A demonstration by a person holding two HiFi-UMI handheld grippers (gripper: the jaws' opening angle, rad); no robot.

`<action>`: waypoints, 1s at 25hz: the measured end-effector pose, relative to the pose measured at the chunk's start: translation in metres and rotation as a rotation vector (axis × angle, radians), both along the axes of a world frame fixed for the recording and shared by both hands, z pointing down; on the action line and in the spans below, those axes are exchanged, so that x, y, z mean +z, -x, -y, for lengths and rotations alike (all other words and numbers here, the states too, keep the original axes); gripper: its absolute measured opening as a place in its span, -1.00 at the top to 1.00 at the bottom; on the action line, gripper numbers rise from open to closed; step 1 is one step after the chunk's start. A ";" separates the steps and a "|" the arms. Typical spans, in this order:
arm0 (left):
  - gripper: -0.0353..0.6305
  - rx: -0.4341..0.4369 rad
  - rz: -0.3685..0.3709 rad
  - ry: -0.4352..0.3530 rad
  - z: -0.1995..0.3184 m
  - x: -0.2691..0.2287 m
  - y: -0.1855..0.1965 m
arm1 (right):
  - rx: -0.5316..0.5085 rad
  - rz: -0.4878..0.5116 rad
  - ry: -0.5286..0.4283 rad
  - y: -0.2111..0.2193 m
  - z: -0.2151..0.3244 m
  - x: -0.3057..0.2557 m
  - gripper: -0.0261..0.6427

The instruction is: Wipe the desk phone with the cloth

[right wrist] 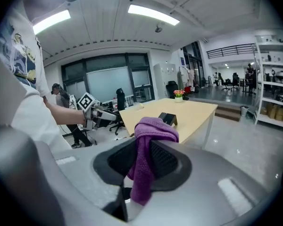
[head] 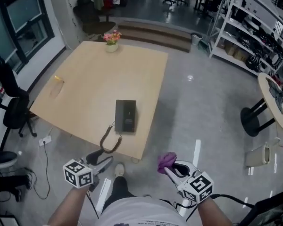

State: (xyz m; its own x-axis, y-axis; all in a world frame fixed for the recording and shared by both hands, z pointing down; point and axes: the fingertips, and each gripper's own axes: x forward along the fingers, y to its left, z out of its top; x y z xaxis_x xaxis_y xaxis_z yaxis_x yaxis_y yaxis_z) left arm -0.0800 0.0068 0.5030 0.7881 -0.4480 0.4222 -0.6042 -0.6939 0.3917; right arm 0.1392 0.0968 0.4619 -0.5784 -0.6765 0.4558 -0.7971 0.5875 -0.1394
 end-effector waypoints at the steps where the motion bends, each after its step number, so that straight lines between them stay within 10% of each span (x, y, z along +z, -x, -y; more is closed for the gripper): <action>1: 0.14 0.005 0.005 -0.015 -0.028 -0.007 -0.009 | -0.026 0.001 -0.014 0.000 -0.013 -0.001 0.66; 13: 0.65 0.109 0.029 -0.014 -0.201 -0.047 -0.047 | -0.165 -0.007 -0.095 0.025 -0.109 -0.008 0.65; 25: 0.65 0.153 -0.076 -0.102 -0.277 -0.079 -0.021 | -0.158 -0.059 -0.156 0.078 -0.190 -0.036 0.66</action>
